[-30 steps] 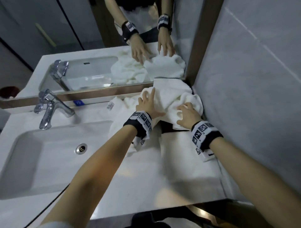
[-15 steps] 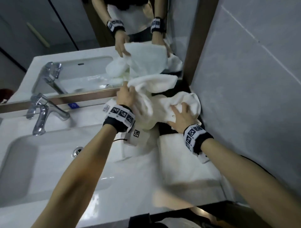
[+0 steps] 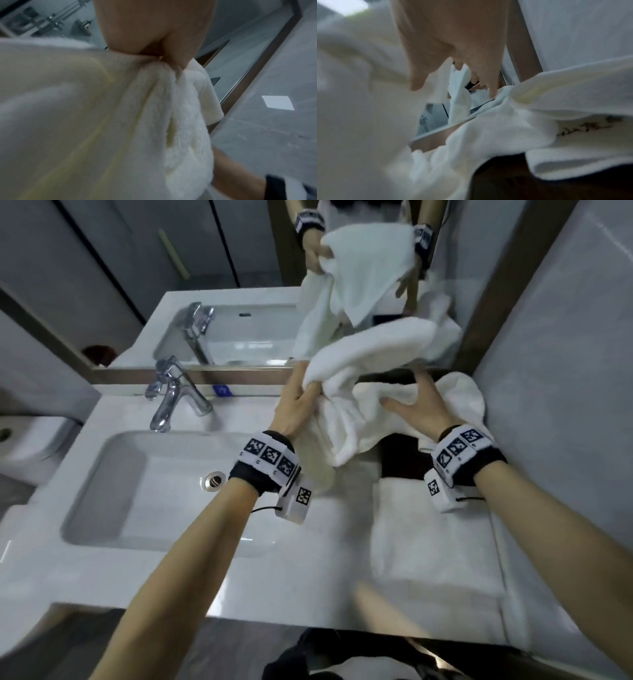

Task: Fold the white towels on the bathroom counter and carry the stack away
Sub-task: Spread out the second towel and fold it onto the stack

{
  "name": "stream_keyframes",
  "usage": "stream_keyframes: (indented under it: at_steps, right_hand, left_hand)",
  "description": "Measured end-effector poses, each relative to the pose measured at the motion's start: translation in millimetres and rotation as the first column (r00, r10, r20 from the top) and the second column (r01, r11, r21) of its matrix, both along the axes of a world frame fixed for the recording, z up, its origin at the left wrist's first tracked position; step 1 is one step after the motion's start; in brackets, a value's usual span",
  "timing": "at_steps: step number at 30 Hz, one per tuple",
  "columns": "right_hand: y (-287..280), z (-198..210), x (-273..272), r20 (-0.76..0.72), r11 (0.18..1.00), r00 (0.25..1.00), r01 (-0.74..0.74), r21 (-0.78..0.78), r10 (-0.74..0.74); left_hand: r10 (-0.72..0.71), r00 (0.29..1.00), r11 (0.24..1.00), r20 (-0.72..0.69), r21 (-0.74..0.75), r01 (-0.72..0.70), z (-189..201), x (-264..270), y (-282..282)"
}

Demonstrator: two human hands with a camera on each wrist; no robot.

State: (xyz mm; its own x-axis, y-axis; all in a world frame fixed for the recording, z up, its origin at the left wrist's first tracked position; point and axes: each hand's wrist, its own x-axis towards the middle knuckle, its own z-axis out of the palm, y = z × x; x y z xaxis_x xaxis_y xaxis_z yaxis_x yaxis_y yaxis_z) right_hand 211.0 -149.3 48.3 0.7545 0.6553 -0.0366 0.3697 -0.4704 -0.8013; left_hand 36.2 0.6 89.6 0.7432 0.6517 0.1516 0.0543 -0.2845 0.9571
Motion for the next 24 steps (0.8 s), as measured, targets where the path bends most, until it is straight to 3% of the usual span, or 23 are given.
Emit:
stream_keyframes:
  at_steps: [2, 4, 6, 8, 10, 11, 13, 15, 16, 17, 19, 20, 22, 24]
  right_hand:
    - [-0.1, 1.0, -10.0, -0.163, 0.985, 0.985, -0.027, 0.172, 0.056]
    - [-4.9, 0.2, -15.1, -0.221, 0.96, 0.972, -0.022, 0.278, 0.086]
    - [-10.3, -0.8, -16.8, -0.219, 0.948, 0.97, -0.029, 0.318, 0.103]
    - [-14.1, -4.2, -17.3, -0.25, 0.955, 0.957, -0.069, 0.287, 0.144]
    - [-16.3, -9.5, -16.6, -0.34, 0.963, 0.927, -0.074, 0.258, 0.162]
    - [-17.8, -10.5, -16.4, -0.41, 0.966, 0.901, -0.037, 0.255, 0.143]
    - [-22.5, -11.8, -15.0, -0.542, 0.957, 0.839, 0.116, 0.267, 0.05]
    - [-29.6, -12.3, -14.0, -0.621, 0.92, 0.78, 0.299, 0.253, -0.082]
    - [-32.9, -12.9, -13.5, -0.635, 0.906, 0.762, 0.349, 0.239, -0.126]
    - [-36.3, -14.0, -12.4, -0.655, 0.9, 0.74, 0.376, 0.219, -0.15]
    - [-38.2, -15.9, -9.5, -0.682, 0.917, 0.71, 0.369, 0.151, -0.173]
    - [-39.4, -15.0, -8.2, -0.657, 0.935, 0.726, 0.342, 0.093, -0.2]
    - [-41.9, -14.1, -5.5, -0.471, 0.97, 0.851, 0.236, -0.052, -0.232]
    - [-46.5, -13.5, -3.8, -0.321, 0.97, 0.918, 0.198, -0.141, -0.234]
  left_hand:
    - [-0.086, 0.994, 0.996, -0.063, -0.042, 0.084, -25.2, -11.1, -12.4]
    - [-0.197, 0.968, 0.979, -0.158, -0.081, 0.186, -48.5, -24.4, -22.9]
    - [-0.333, 0.892, 0.943, -0.305, -0.115, 0.313, -68.0, -39.2, -30.3]
    - [-0.447, 0.774, 0.891, -0.449, -0.151, 0.427, -82.0, -53.1, -36.0]
    - [-0.502, 0.698, 0.856, -0.511, -0.182, 0.483, -90.0, -64.0, -38.6]
    - [-0.503, 0.701, 0.86, -0.505, -0.211, 0.465, -91.3, -68.3, -37.9]
    - [-0.423, 0.785, 0.902, -0.452, -0.289, 0.319, -90.8, -77.0, -32.1]
    - [-0.219, 0.878, 0.949, -0.426, -0.301, 0.091, -93.2, -86.8, -22.6]
    - [-0.089, 0.889, 0.968, -0.449, -0.25, -0.029, -97.4, -92.3, -16.4]
    - [0.032, 0.867, 0.975, -0.498, -0.174, -0.136, -103.4, -97.7, -9.5]
    - [0.18, 0.749, 0.958, -0.638, -0.058, -0.28, -118.0, -108.6, 3.5]
    - [0.187, 0.681, 0.95, -0.708, -0.048, -0.31, -125.6, -112.4, 7.7]
    - [0.117, 0.571, 0.948, -0.813, -0.079, -0.307, -139.3, -119.0, 13.2]
    - [0.029, 0.532, 0.947, -0.846, -0.147, -0.286, -149.5, -120.2, 15.6]
